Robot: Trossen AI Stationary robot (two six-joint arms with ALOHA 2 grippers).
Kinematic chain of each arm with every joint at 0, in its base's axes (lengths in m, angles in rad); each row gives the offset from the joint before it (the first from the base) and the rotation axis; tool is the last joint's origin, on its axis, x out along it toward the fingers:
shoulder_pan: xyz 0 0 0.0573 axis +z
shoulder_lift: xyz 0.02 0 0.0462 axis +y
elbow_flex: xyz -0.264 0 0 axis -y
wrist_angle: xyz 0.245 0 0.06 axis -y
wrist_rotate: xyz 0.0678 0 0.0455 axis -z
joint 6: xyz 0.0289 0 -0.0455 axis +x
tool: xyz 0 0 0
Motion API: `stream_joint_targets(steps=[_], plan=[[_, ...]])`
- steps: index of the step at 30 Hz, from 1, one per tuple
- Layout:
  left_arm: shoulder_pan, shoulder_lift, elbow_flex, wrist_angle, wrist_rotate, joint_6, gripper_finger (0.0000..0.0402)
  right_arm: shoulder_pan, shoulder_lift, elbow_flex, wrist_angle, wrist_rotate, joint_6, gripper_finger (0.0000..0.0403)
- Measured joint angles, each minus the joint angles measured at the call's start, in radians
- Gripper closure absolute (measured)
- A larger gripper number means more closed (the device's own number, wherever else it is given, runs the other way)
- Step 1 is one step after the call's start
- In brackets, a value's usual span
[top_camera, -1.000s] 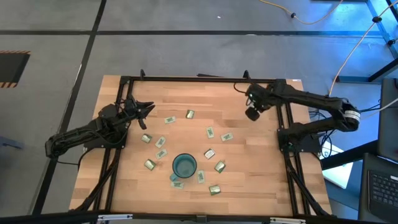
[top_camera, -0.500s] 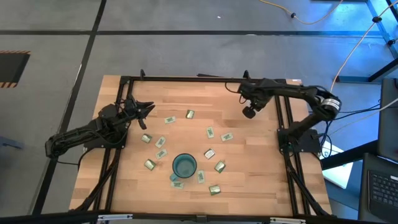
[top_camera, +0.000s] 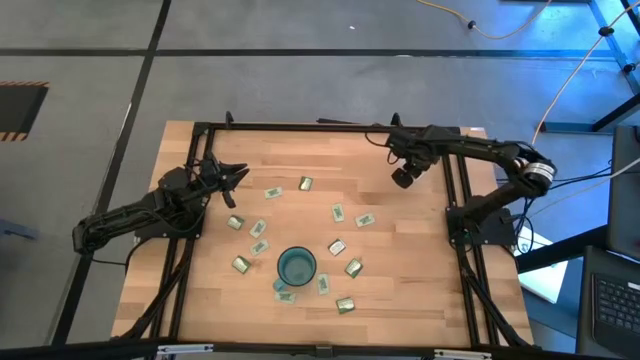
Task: Pick and place items into bin
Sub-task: Put the stevia packet into the transparent bin
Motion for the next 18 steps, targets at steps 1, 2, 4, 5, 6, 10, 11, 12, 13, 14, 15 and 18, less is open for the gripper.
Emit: stream_joint_targets(steps=[1, 2, 4, 5, 6, 10, 11, 12, 13, 14, 15, 18], plan=[[0.0, 0.0, 0.0, 0.0, 0.0, 0.0, 0.0327, 0.002, -0.02, 0.0, 0.0, -0.002, 0.001, 0.0292], [0.0, 0.0, 0.0, 0.0, 0.0, 0.0, 0.0327, 0.01, -0.045, 0.0, 0.002, -0.009, 0.0, 0.0287], [0.0, 0.0, 0.0, 0.0, 0.0, 0.0, 0.0327, 0.033, -0.092, 0.0, 0.017, -0.05, -0.024, 0.0281], [0.0, 0.0, 0.0, 0.0, 0.0, 0.0, 0.0327, 0.053, -0.116, 0.0, 0.03, -0.081, -0.034, 0.028], [0.0, 0.0, 0.0, 0.0, 0.0, 0.0, 0.0327, 0.073, -0.138, 0.0, 0.046, -0.126, -0.05, 0.0279], [0.0, 0.0, 0.0, 0.0, 0.0, 0.0, 0.0327, 0.169, -0.194, 0.001, 0.152, -0.266, -0.141, 0.0279], [0.0, 0.0, 0.0, 0.0, 0.0, 0.0, 0.0327, 0.2, -0.198, 0.001, 0.174, -0.272, -0.173, 0.0279], [0.0, 0.0, 0.0, 0.0, 0.0, 0.0, 0.0327, 0.229, -0.199, 0.001, 0.196, -0.272, -0.202, 0.0279], [0.0, 0.0, 0.0, 0.0, 0.0, 0.0, 0.0327, 0.259, -0.197, 0.001, 0.216, -0.272, -0.229, 0.0279], [0.0, 0.0, 0.0, 0.0, 0.0, 0.0, 0.0327, 0.288, -0.192, 0.0, 0.239, -0.273, -0.252, 0.0279], [0.0, 0.0, 0.0, 0.0, 0.0, 0.0, 0.0327, 0.315, -0.186, -0.008, 0.279, -0.274, -0.273, 0.0279], [0.0, 0.0, 0.0, 0.0, 0.0, 0.0, 0.0327, 0.386, -0.153, -0.045, 0.358, -0.274, -0.326, 0.0279]])
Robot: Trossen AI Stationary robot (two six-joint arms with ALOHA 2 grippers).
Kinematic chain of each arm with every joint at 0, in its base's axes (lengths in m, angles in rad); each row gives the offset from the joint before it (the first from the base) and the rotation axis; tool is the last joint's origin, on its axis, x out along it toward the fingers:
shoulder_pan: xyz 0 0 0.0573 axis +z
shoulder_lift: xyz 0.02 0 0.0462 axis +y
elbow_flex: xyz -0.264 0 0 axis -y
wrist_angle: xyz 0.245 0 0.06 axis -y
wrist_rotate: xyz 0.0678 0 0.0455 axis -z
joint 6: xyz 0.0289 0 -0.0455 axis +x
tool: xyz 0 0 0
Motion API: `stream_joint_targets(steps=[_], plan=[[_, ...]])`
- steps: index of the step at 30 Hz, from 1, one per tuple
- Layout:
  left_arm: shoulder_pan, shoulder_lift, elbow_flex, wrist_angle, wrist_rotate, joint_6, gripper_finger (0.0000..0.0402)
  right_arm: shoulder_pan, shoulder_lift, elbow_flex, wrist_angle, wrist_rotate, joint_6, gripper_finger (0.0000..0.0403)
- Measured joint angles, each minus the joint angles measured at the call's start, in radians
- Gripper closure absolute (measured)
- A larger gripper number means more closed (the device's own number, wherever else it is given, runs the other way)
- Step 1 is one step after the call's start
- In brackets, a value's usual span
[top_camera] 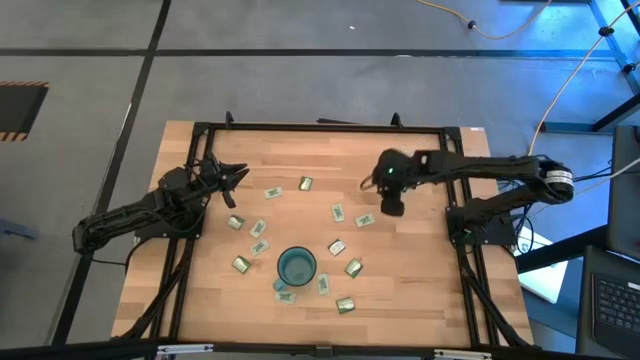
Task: Pick and place items into bin
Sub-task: Put the stevia packet into the transparent bin
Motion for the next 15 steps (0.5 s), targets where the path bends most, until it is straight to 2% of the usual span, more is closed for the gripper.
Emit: stream_joint_targets(steps=[8, 15], plan=[[0.0, 0.0, 0.0, 0.0, 0.0, 0.0, 0.0327, 0.127, 0.139, -0.072, 0.153, 0.001, -0.021, 0.0279], [0.0, 0.0, 0.0, 0.0, 0.0, 0.0, 0.0327, 0.16, 0.266, -0.075, 0.192, 0.002, -0.02, 0.0279]])
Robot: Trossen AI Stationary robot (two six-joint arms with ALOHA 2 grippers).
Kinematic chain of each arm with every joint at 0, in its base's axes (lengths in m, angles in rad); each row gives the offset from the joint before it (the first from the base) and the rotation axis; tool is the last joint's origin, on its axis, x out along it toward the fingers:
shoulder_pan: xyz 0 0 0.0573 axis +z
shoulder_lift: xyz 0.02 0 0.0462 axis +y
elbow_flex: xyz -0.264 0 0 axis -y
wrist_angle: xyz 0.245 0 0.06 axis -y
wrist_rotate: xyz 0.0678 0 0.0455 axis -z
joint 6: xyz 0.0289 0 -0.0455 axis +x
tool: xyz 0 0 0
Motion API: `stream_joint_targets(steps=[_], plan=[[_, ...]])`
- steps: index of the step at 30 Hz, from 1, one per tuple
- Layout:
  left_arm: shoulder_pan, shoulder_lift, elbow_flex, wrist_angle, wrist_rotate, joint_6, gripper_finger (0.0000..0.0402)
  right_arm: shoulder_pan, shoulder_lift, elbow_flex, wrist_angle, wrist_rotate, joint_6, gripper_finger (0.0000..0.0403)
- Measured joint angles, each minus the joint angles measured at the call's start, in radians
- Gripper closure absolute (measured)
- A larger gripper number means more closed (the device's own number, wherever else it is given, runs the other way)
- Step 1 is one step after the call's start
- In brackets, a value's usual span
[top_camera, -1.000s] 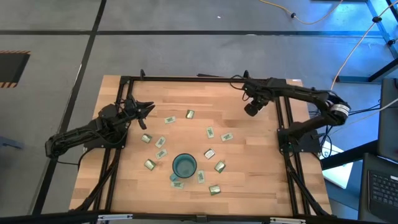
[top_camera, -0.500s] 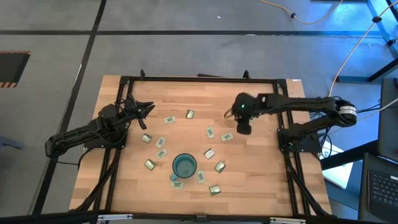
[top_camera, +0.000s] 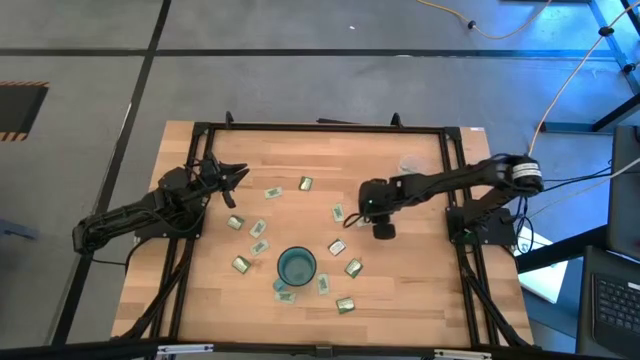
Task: Pick and place items into bin
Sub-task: Put the stevia packet into the transparent bin
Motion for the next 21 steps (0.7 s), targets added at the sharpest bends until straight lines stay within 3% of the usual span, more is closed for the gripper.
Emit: stream_joint_targets(steps=[5, 12, 18, 21], plan=[[0.0, 0.0, 0.0, 0.0, 0.0, 0.0, 0.0327, 0.0, 0.073, 0.001, 0.0, -0.001, 0.004, 0.0289], [0.0, 0.0, 0.0, 0.0, 0.0, 0.0, 0.0327, 0.001, 0.109, 0.005, -0.001, -0.001, 0.004, 0.0341], [0.0, 0.0, 0.0, 0.0, 0.0, 0.0, 0.0327, 0.0, 0.058, 0.005, -0.045, 0.0, 0.013, 0.0393], [0.0, 0.0, 0.0, 0.0, 0.0, 0.0, 0.0327, -0.003, -0.008, 0.039, -0.103, 0.001, 0.034, 0.0397]])
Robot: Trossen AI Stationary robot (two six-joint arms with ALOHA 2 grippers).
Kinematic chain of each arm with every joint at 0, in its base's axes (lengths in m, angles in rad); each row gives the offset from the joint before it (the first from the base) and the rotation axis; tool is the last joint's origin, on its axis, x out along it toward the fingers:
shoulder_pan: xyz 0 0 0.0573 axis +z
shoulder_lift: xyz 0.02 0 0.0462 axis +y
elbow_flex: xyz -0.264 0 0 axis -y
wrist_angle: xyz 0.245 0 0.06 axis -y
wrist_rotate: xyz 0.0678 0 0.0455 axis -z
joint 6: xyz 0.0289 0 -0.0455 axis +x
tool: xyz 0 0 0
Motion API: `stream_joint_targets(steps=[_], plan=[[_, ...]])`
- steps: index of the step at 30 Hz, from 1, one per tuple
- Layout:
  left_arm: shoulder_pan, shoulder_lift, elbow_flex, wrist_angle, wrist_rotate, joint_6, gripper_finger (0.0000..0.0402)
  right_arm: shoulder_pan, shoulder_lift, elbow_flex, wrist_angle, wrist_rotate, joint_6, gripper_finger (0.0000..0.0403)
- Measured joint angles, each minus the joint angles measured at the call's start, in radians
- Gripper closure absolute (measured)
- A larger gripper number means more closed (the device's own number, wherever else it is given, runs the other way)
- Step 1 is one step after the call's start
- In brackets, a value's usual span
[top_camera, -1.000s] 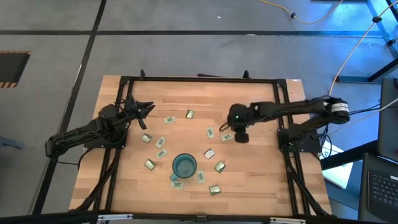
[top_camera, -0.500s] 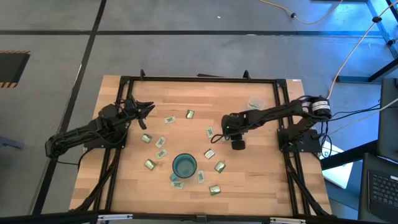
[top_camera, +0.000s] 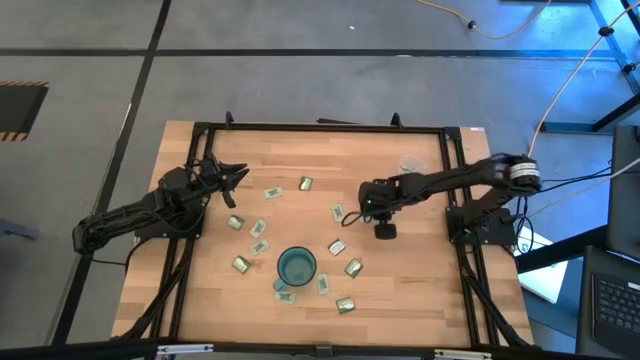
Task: Pick and place items into bin
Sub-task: Put the stevia packet into the transparent bin
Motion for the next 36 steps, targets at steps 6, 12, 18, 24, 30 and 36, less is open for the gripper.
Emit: stream_joint_targets(steps=[6, 12, 18, 24, 30, 36], plan=[[0.0, 0.0, 0.0, 0.0, 0.0, 0.0, 0.0327, -0.051, -0.189, 0.063, -0.243, 0.116, 0.1, 0.04], [0.0, 0.002, 0.0, 0.0, 0.0, 0.0, 0.0327, -0.182, -0.351, 0.092, -0.482, 0.329, 0.313, 0.0399], [0.0, 0.002, 0.0, 0.0, 0.0, 0.0, 0.0327, -0.365, -0.373, 0.091, -0.57, 0.33, 0.417, 0.0398], [0.0, 0.002, 0.0, 0.0, 0.0, 0.0, 0.0327, -0.491, -0.311, 0.064, -0.525, 0.263, 0.349, 0.0398], [0.0, 0.002, 0.0, 0.0, 0.0, 0.0, 0.0327, -0.538, -0.193, 0.055, -0.473, 0.26, 0.306, 0.0398], [0.0, 0.002, 0.0, 0.0, 0.0, 0.0, 0.0327, -0.544, -0.09, 0.054, -0.408, 0.26, 0.281, 0.0398]])
